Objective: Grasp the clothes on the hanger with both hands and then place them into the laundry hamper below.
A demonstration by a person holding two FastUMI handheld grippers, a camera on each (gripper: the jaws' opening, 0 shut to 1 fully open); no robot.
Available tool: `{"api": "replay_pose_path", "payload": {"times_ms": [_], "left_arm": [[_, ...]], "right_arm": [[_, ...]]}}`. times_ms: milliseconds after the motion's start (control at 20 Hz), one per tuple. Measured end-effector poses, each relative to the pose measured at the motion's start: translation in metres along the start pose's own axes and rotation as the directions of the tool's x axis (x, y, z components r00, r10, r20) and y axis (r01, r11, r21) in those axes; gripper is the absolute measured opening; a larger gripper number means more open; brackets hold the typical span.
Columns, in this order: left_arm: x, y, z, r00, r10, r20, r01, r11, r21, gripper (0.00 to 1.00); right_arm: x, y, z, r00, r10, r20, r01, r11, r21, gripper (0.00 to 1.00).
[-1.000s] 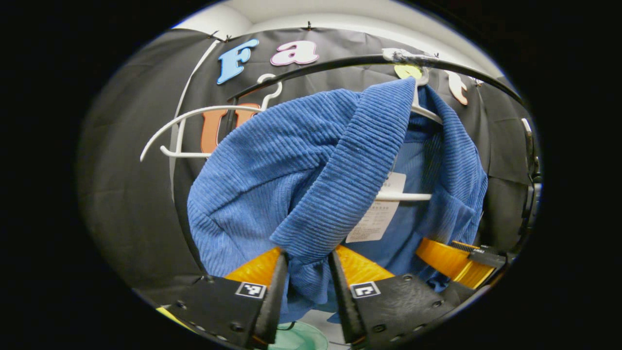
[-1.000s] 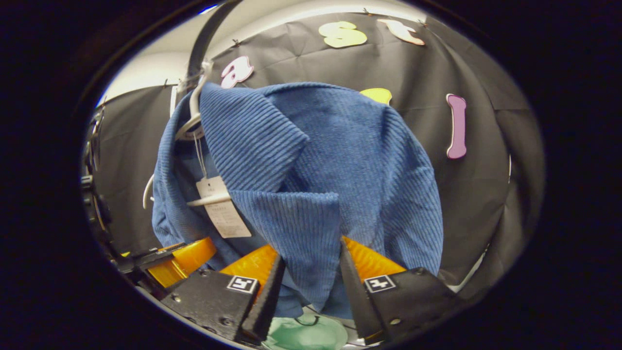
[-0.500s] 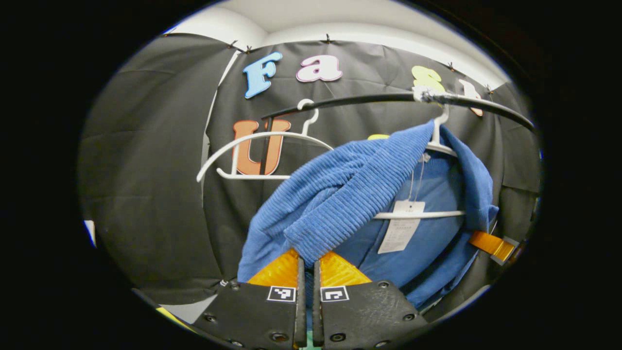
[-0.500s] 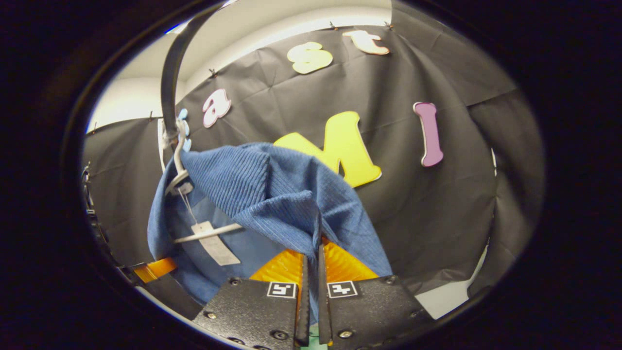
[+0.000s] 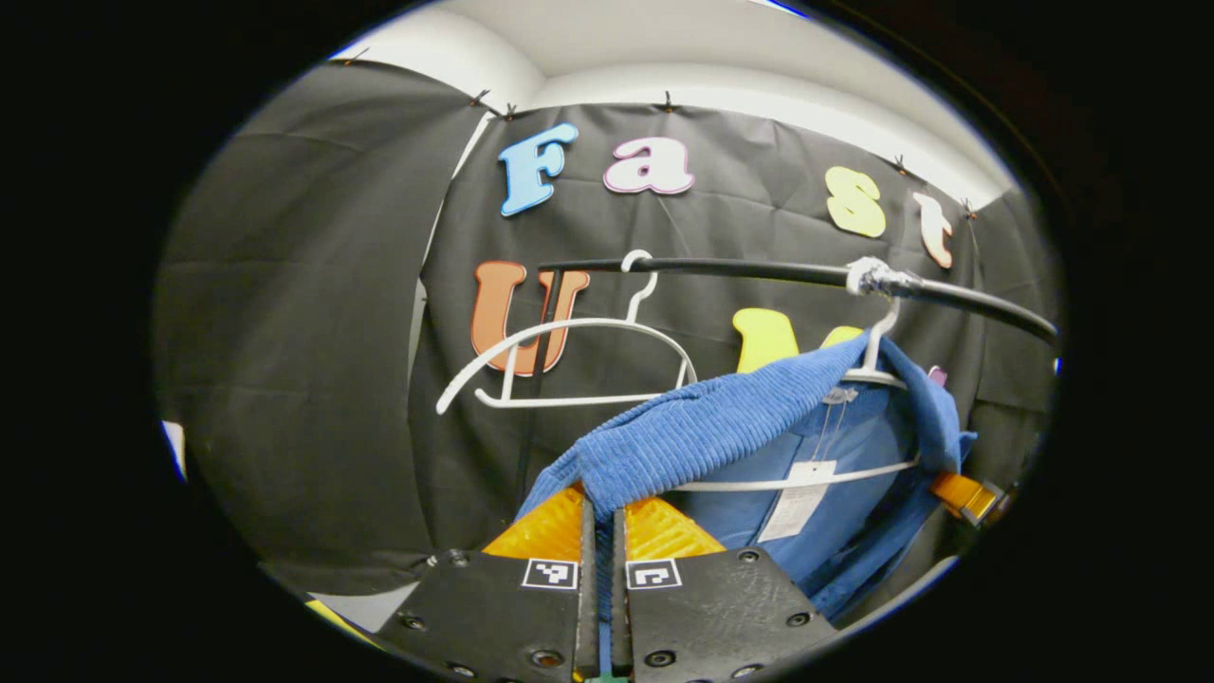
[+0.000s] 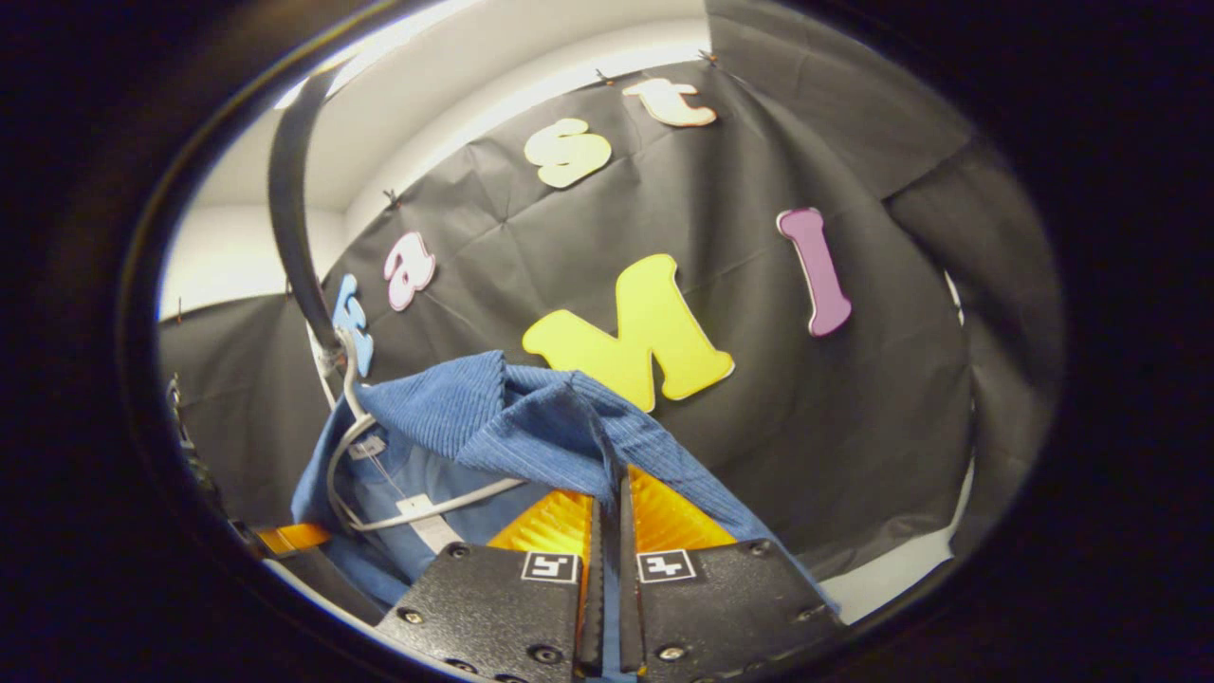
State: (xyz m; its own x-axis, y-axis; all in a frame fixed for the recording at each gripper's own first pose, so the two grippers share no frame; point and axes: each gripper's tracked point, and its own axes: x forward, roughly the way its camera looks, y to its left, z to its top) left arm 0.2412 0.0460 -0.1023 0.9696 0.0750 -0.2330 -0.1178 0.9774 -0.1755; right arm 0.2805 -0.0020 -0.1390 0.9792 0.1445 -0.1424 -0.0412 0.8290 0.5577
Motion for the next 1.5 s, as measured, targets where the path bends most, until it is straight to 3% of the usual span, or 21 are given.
{"api": "replay_pose_path", "payload": {"times_ms": [300,350,450,500,550,900,1000,1100,1150,1500], "left_arm": [[-0.002,0.001,0.019,0.999,-0.042,0.020,0.043,0.999,-0.004,0.05],[-0.001,0.003,0.023,0.999,-0.048,0.022,0.049,0.999,-0.020,0.10],[0.003,0.005,0.027,0.998,-0.056,0.023,0.057,0.998,-0.038,0.10],[0.005,0.006,0.032,0.998,-0.059,0.025,0.060,0.997,-0.038,0.05],[0.006,0.008,0.036,0.998,-0.065,0.028,0.066,0.997,-0.038,0.10],[0.025,0.002,0.047,0.990,-0.141,0.013,0.142,0.989,-0.050,0.05],[0.031,-0.006,0.050,0.981,-0.194,0.003,0.194,0.979,-0.068,0.10],[0.036,-0.008,0.053,0.975,-0.223,-0.007,0.222,0.973,-0.069,0.10],[0.038,-0.009,0.055,0.972,-0.234,-0.010,0.233,0.970,-0.069,0.05],[0.056,-0.012,0.061,0.955,-0.293,-0.049,0.291,0.955,-0.049,0.05]], "right_arm": [[0.013,-0.008,0.014,0.994,0.101,-0.027,-0.097,0.986,0.133,0.10],[0.015,-0.008,0.018,0.992,0.122,-0.031,-0.116,0.981,0.157,0.10],[0.019,-0.008,0.026,0.986,0.163,-0.029,-0.155,0.970,0.189,0.10],[0.019,-0.010,0.030,0.983,0.180,-0.027,-0.171,0.965,0.199,0.10],[0.020,-0.010,0.036,0.980,0.198,-0.024,-0.189,0.959,0.212,0.10],[0.006,-0.013,0.068,0.927,0.374,0.012,-0.362,0.887,0.286,0.10],[0.009,-0.017,0.079,0.916,0.398,0.038,-0.389,0.865,0.316,0.10],[0.012,-0.017,0.091,0.903,0.424,0.071,-0.419,0.834,0.359,0.09],[0.016,-0.018,0.096,0.899,0.431,0.083,-0.429,0.823,0.372,0.09],[0.056,-0.013,0.125,0.881,0.463,0.100,-0.466,0.812,0.351,0.09]]}}
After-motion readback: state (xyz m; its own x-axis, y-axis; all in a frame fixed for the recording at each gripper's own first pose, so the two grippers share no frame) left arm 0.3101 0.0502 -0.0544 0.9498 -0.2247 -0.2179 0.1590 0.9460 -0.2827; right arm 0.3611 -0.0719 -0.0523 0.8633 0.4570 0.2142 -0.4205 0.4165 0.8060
